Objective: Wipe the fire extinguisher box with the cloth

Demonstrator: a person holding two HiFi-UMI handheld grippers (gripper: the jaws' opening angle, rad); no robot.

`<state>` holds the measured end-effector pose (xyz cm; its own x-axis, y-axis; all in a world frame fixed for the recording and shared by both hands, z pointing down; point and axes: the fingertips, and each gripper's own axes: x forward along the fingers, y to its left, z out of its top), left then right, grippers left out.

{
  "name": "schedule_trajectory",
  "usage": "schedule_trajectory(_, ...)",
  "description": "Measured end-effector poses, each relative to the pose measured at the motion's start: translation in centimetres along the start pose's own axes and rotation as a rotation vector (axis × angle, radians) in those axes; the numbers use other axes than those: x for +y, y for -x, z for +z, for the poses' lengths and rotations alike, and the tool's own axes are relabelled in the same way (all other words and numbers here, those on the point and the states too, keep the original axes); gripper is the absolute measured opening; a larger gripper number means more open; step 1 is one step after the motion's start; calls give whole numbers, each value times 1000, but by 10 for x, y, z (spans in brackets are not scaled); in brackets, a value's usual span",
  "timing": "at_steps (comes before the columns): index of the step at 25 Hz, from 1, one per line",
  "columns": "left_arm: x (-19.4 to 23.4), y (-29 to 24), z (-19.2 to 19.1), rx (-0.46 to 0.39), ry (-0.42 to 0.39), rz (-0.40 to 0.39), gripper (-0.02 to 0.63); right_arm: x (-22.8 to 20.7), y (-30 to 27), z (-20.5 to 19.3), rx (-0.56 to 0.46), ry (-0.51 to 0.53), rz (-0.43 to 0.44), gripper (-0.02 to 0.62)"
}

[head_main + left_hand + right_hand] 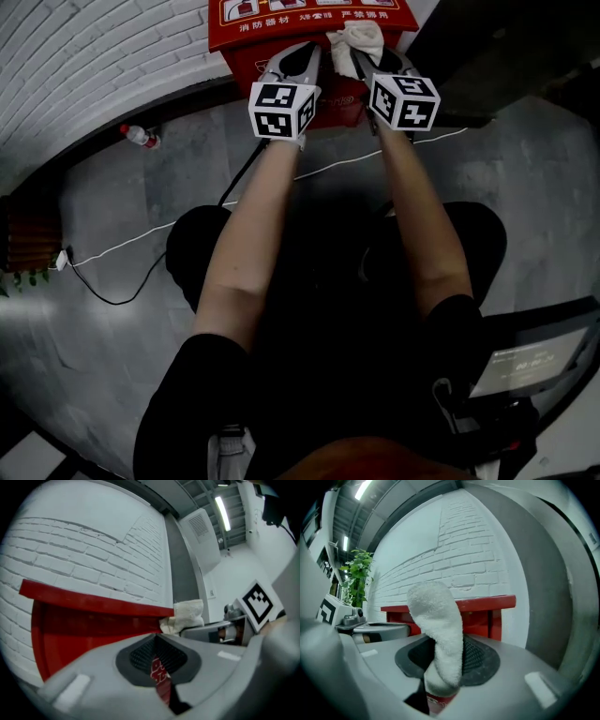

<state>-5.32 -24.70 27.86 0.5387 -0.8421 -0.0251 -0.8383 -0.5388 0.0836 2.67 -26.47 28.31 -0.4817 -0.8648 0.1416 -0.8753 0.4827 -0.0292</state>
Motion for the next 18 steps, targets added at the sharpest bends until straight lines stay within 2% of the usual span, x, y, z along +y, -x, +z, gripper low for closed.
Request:
schedule_trajectory(6, -18, -7, -4, -5, 6, -19, 0, -46, 20, 0, -31, -52, -78, 140)
schedule_trajectory(12, -30, 20, 4, -8, -50, -35, 0, -62, 38, 2, -38, -62, -133, 140)
schedule_trajectory(14, -22, 28, 5, -14, -42, -26, 0, -68, 39, -2, -31, -61, -163, 135)
schedule_trajectory(16, -10, 36, 6, -25, -31, -13, 0, -62, 36, -4, -33, -51, -166, 126)
schedule_trajectory(18, 4, 47, 2, -21, -29, 12, 0, -37, 29, -6, -45, -45, -116, 126)
